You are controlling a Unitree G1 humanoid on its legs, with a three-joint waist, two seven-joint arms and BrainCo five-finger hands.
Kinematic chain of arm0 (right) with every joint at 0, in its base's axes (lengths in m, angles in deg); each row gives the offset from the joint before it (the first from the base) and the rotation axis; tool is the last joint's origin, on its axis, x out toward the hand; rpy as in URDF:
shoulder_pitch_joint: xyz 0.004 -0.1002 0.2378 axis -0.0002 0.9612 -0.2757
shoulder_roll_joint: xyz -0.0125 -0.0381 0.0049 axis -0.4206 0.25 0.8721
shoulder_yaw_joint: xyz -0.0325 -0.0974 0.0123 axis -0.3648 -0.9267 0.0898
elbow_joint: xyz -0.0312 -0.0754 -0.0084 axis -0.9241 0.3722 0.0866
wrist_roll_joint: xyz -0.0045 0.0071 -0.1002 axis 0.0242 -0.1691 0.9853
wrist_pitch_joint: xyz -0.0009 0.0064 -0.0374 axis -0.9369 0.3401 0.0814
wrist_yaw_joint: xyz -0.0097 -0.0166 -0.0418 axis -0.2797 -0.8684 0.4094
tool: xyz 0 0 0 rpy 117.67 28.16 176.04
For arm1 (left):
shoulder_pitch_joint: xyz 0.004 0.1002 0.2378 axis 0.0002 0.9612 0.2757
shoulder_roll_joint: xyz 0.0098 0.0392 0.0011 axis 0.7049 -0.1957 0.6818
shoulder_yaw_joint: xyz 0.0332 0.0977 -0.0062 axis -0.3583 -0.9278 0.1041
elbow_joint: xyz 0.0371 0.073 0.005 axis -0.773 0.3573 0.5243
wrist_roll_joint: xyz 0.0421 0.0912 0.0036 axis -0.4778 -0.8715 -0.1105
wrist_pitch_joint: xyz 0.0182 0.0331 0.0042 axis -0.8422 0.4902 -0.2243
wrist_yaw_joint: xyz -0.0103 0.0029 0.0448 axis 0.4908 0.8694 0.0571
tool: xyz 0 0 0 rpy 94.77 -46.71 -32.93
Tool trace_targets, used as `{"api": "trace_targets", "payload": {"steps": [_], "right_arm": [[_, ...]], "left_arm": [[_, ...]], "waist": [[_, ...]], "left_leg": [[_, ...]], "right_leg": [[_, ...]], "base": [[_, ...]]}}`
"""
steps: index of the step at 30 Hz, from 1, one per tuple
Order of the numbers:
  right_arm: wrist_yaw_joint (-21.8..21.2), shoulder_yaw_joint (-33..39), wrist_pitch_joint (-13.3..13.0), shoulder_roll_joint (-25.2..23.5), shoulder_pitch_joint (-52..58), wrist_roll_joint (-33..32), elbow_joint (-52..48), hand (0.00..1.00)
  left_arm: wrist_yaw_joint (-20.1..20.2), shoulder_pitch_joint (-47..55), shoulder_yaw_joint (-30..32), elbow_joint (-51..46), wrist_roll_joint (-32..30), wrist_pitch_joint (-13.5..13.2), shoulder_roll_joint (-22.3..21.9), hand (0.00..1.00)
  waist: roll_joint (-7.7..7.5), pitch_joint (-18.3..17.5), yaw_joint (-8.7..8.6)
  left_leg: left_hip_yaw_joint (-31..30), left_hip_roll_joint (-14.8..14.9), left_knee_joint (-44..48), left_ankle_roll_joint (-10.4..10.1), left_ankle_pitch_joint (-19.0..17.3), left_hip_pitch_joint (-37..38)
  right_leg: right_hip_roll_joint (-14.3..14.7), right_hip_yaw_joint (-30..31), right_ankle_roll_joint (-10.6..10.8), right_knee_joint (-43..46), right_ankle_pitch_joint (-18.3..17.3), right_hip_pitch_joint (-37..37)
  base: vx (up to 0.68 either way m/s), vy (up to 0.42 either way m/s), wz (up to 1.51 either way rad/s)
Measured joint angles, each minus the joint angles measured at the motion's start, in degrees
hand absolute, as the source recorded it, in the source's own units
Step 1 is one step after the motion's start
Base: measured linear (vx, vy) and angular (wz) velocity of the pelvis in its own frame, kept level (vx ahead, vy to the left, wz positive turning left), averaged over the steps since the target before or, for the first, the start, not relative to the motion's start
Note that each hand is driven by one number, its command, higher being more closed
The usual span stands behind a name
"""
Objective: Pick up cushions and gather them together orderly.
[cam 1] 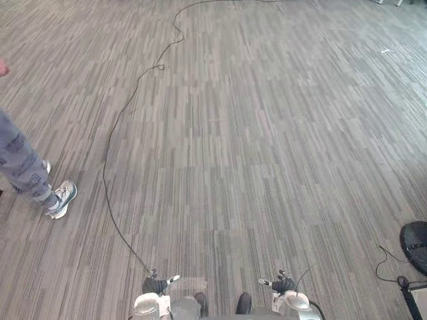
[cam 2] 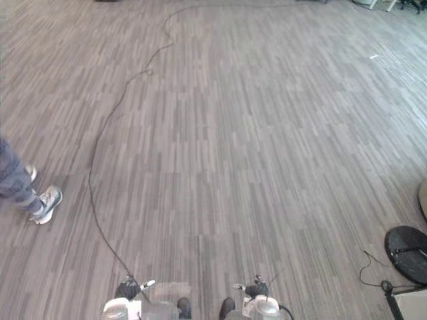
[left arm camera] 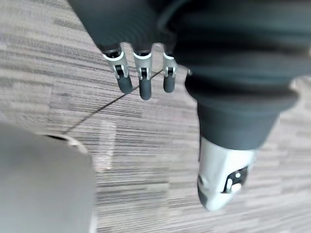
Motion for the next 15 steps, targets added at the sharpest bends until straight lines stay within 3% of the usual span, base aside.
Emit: {"api": "trace_targets", "payload": {"steps": [2,4,6,7,8,9,12,13,14,15], "right_arm": [[0.16,0.55,-0.01,-0.25,0.42,-0.94,-1.34,0.00],[0.43,1.63,0.09,0.09,0.46,-1.24,-1.27,0.00],[1.08,2.58,0.12,0.09,0.81,-1.25,-1.12,0.00],[1.26,2.64,0.12,0.11,1.06,-1.22,-1.15,0.00],[1.29,2.57,0.12,0.10,1.35,-1.21,-1.12,0.00],[1.29,2.60,0.13,0.00,1.68,-1.15,-1.06,0.00],[1.06,2.77,0.19,-1.95,1.68,-0.96,-1.16,0.00],[0.90,2.74,0.18,-2.55,1.64,-0.95,-1.16,0.00],[0.68,2.73,0.13,-2.75,1.62,-0.95,-1.38,0.00],[0.42,2.68,0.01,-2.77,1.56,-0.97,-1.67,0.00]], "left_arm": [[-0.03,-0.04,0.32,-0.81,0.64,0.01,-0.20,0.00],[-0.05,-0.40,0.94,-1.23,0.65,0.01,-0.22,0.00],[-0.03,-0.45,1.54,-2.43,0.90,-0.16,-0.26,0.00],[-0.05,-0.47,1.55,-2.70,1.54,-0.26,-0.31,0.00],[-0.09,-0.42,1.54,-2.68,1.81,-0.26,-0.28,0.00],[-0.08,-0.44,1.58,-2.82,1.90,-0.53,-0.31,0.00],[-0.15,-0.68,3.83,-3.34,1.98,-0.49,-0.37,0.00],[-0.19,-0.54,3.79,-3.10,1.96,-0.36,0.08,0.00],[-0.18,-0.51,3.42,-2.61,1.95,-0.24,0.50,0.00],[-0.17,-0.49,2.30,-1.62,1.81,-0.02,1.49,0.00]], "waist": [[-0.17,0.66,0.18],[-0.12,0.97,0.17],[-0.75,1.30,0.30],[-0.89,1.25,0.55],[-1.19,0.94,1.00],[-1.48,0.49,1.28],[-2.43,0.20,3.26],[-2.73,0.02,3.70],[-2.79,-0.02,3.85],[-3.00,-0.10,3.54]], "left_leg": [[2.02,2.86,4.71,0.22,-2.33,-1.98],[3.09,5.83,2.33,-0.57,-3.51,-5.61],[1.97,5.42,-6.77,-2.07,-0.02,-8.65],[2.04,5.17,-9.70,-3.15,4.43,-9.36],[3.19,3.92,-10.22,-2.30,7.77,-9.07],[3.98,2.68,-8.98,-1.10,5.31,-9.47],[6.45,3.00,-3.01,1.09,-1.01,-9.37],[7.16,2.81,-2.66,1.24,-3.09,-7.38],[7.74,2.47,-3.06,1.25,-4.16,-5.35],[8.17,1.58,-4.42,1.55,-5.28,-1.82]], "right_leg": [[-0.18,-0.37,-0.08,0.33,-0.96,0.88],[-1.40,-0.90,0.78,0.27,-1.70,1.39],[-3.97,-1.35,2.55,0.27,-2.83,1.54],[-5.19,-1.26,3.61,0.28,-3.49,1.52],[-6.71,-0.48,4.88,0.10,-4.30,1.69],[-7.87,0.66,5.01,0.03,-4.64,2.06],[-9.95,2.36,5.77,5.82,-4.64,1.05],[-10.89,3.08,7.32,10.70,-4.46,0.15],[-11.85,4.18,7.51,17.05,-4.33,-1.66],[-13.40,5.80,7.84,29.54,-2.02,-5.67]], "base": [[0.03,0.069,0.05],[0.12,0.134,0.17],[0.19,0.215,0.21],[0.23,0.247,0.07],[0.33,0.336,0.06],[0.46,0.379,0.02],[0.44,0.311,-0.22],[0.41,0.273,-0.38],[0.50,0.297,-0.29],[0.43,0.207,-0.14]]}}
